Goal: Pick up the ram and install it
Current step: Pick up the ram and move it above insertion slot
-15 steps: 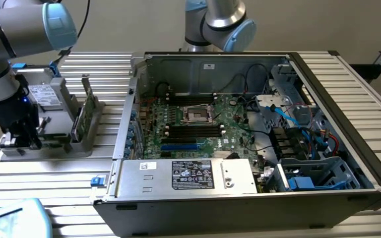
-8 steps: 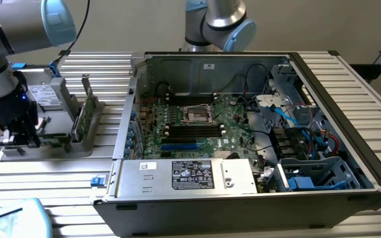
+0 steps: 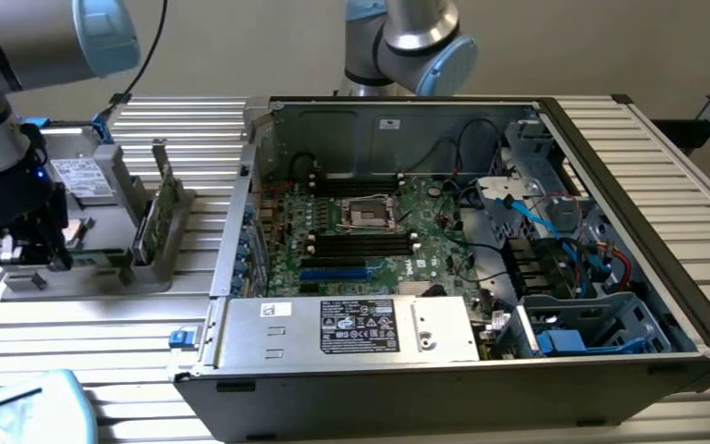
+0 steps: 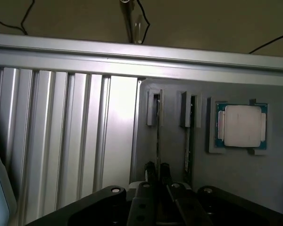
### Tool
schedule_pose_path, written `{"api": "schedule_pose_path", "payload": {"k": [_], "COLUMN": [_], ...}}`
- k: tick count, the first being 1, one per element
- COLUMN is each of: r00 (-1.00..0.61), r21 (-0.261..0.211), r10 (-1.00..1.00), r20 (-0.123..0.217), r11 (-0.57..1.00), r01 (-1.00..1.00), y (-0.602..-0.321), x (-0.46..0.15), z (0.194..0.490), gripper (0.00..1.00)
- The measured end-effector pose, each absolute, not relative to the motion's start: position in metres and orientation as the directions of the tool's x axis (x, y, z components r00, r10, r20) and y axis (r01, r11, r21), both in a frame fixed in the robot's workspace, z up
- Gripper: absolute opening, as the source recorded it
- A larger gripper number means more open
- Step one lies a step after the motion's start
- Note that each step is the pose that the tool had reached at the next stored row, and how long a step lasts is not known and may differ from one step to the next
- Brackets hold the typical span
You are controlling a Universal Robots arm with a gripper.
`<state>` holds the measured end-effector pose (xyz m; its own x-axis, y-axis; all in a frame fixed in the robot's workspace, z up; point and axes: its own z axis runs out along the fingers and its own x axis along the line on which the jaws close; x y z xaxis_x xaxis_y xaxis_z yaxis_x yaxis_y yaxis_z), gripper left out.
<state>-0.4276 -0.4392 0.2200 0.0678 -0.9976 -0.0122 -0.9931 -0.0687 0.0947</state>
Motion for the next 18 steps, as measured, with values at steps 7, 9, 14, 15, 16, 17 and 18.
{"api": "schedule_pose_path", "payload": {"k": [7, 9, 14, 15, 16, 17, 18], "r00": [0.068, 0.068, 0.068, 0.067, 0.067, 0.067, 0.067], "r21": [0.101, 0.106, 0.122, 0.126, 0.129, 0.133, 0.138], "r10": [-0.998, -0.998, -0.998, -0.998, -0.998, -0.998, -0.998], "r20": [-0.012, -0.013, -0.014, -0.014, -0.014, -0.014, -0.014], "r11": [-0.069, -0.069, -0.069, -0.069, -0.069, -0.069, -0.069], "r01": [-0.993, -0.992, -0.990, -0.990, -0.989, -0.989, -0.988], "y": [-0.439, -0.439, -0.439, -0.439, -0.439, -0.439, -0.439], "x": [-0.424, -0.422, -0.414, -0.412, -0.410, -0.408, -0.406], "z": [0.235, 0.240, 0.254, 0.256, 0.259, 0.261, 0.264], "gripper": [0.14, 0.14, 0.14, 0.14, 0.14, 0.14, 0.14]}}
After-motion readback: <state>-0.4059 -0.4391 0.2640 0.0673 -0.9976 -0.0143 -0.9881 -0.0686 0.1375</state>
